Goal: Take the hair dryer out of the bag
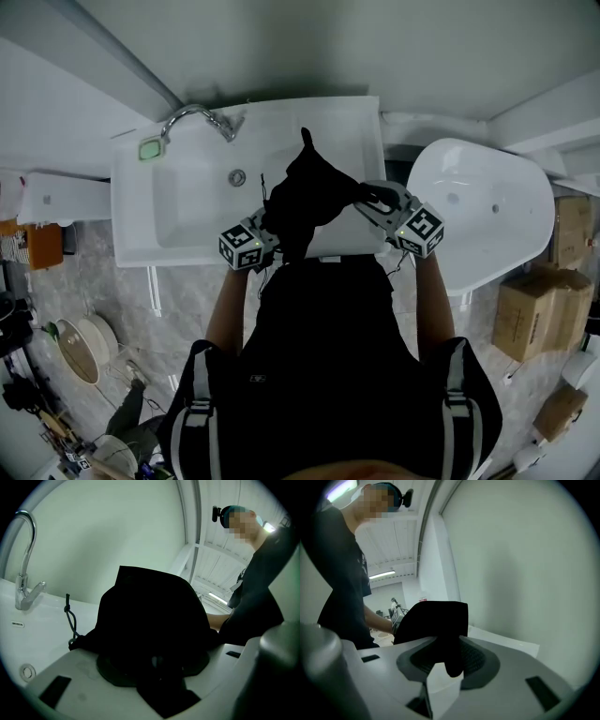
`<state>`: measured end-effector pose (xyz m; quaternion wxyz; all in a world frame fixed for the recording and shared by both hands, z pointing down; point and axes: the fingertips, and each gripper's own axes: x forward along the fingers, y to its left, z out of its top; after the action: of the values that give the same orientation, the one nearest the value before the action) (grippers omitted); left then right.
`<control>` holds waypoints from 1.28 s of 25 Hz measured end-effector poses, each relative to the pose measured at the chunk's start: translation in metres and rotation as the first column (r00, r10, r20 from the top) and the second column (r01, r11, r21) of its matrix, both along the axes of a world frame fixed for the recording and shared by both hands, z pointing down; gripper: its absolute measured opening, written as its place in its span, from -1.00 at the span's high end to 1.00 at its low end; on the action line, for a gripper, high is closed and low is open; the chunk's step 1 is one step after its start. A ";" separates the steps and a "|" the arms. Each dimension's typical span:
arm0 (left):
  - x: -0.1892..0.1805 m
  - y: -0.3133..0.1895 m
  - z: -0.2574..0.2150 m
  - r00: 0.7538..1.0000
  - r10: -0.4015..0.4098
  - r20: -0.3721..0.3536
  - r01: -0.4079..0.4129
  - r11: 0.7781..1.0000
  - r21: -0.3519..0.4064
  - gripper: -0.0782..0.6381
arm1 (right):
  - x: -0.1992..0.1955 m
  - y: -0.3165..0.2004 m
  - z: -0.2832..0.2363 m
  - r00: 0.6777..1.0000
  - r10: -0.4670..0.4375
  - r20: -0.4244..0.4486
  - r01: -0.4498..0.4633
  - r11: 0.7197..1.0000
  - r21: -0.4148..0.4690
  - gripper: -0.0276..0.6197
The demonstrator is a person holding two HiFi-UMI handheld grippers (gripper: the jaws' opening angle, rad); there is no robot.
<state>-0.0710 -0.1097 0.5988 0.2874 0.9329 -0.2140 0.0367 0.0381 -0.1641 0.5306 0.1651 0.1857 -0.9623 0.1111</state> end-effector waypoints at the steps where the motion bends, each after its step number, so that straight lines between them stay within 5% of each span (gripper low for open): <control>1: 0.002 0.000 0.000 1.000 0.002 0.002 -0.002 1.000 -0.001 0.23 | -0.002 0.002 0.000 1.000 -0.003 -0.016 0.003 1.000 0.013 0.43; 4: 0.004 -0.001 0.002 1.000 -0.004 0.000 0.004 1.000 -0.006 0.23 | -0.004 0.002 0.004 0.999 0.015 -0.044 -0.014 1.000 0.023 0.68; 15: 0.004 0.003 0.006 1.000 -0.001 0.021 0.001 1.000 -0.013 0.22 | 0.023 -0.036 -0.020 0.978 0.206 -0.022 -0.203 0.973 0.108 0.69; 32: -0.009 0.001 0.017 0.998 -0.022 0.062 0.024 0.999 -0.023 0.22 | 0.058 -0.085 -0.057 0.940 0.341 0.027 -0.341 0.924 0.173 0.69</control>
<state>-0.0803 -0.1086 0.6161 0.2920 0.9253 -0.2331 0.0646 0.0961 -0.2487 0.4735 0.1279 0.3640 -0.9211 0.0528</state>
